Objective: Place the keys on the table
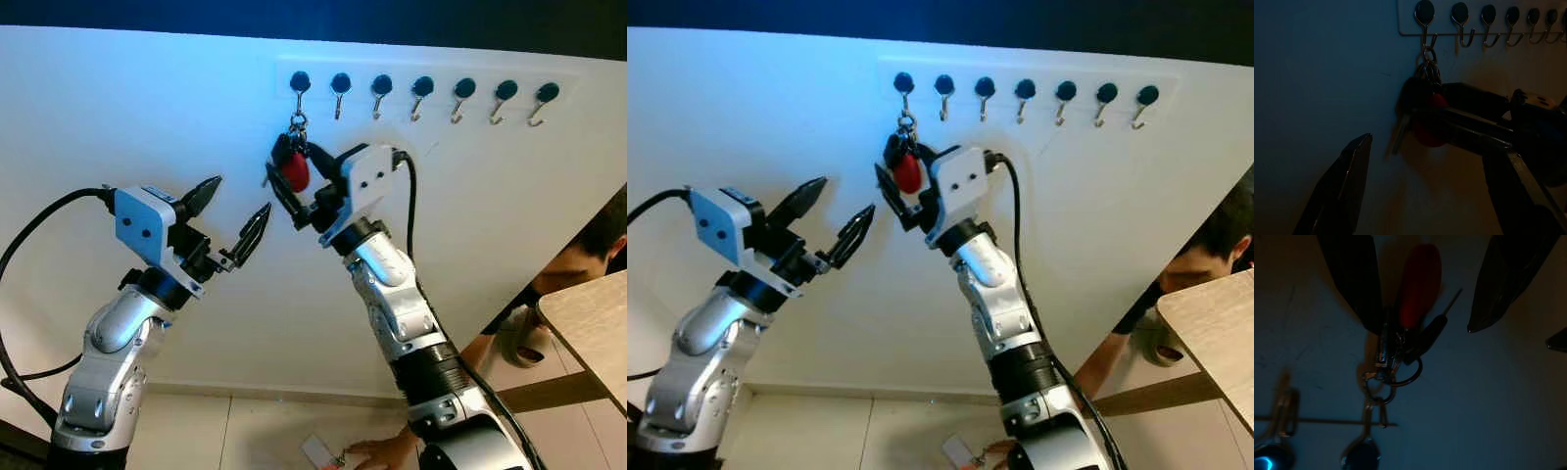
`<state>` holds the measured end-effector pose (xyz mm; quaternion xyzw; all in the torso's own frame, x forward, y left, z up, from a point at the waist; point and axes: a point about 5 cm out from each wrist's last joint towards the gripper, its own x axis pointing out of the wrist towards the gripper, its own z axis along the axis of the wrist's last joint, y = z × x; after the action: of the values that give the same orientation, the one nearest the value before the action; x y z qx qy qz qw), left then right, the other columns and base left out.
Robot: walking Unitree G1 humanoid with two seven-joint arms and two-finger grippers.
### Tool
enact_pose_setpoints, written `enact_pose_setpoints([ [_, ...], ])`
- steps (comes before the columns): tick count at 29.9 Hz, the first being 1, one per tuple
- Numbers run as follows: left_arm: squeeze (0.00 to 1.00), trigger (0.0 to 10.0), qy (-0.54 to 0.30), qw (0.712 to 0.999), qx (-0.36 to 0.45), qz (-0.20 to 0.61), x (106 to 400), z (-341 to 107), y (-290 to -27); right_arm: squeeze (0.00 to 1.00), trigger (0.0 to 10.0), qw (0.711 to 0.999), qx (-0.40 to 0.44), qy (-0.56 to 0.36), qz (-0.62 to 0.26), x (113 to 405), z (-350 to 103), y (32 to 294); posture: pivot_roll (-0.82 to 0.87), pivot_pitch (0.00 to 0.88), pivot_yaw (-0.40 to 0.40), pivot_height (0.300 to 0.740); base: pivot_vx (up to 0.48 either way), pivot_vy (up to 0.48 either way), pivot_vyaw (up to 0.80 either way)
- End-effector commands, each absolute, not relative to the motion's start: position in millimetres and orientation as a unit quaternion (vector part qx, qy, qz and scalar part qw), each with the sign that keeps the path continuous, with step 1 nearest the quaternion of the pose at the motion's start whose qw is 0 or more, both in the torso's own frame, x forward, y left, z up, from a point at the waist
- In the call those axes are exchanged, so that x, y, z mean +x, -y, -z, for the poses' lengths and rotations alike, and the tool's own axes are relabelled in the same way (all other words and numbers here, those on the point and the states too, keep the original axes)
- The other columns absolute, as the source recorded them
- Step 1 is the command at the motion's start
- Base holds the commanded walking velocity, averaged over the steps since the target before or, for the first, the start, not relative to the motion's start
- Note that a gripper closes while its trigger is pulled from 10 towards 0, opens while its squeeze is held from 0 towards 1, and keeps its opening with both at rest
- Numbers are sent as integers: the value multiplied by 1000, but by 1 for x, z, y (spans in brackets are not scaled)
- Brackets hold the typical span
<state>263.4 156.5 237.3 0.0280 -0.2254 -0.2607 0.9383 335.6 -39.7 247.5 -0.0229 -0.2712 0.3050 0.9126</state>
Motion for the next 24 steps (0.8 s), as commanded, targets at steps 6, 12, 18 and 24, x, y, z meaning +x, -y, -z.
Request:
enact_pose_setpoints([
  [6,0,10000,219,938,26,267,262,-234,-155,0,10000,913,-47,282,-290,338,-251,39,62,131,-17,740,0,0,0],
  [12,0,10000,218,938,29,270,262,-234,-155,0,9098,918,-49,283,-274,340,-253,43,64,131,-16,740,0,0,0],
  [18,0,10000,217,937,30,271,261,-233,-154,0,1255,923,-36,280,-260,342,-254,46,64,131,-15,740,0,0,0],
  [24,0,10000,218,937,31,271,261,-234,-154,0,0,924,-29,284,-255,342,-256,47,64,132,-16,740,0,0,0],
])
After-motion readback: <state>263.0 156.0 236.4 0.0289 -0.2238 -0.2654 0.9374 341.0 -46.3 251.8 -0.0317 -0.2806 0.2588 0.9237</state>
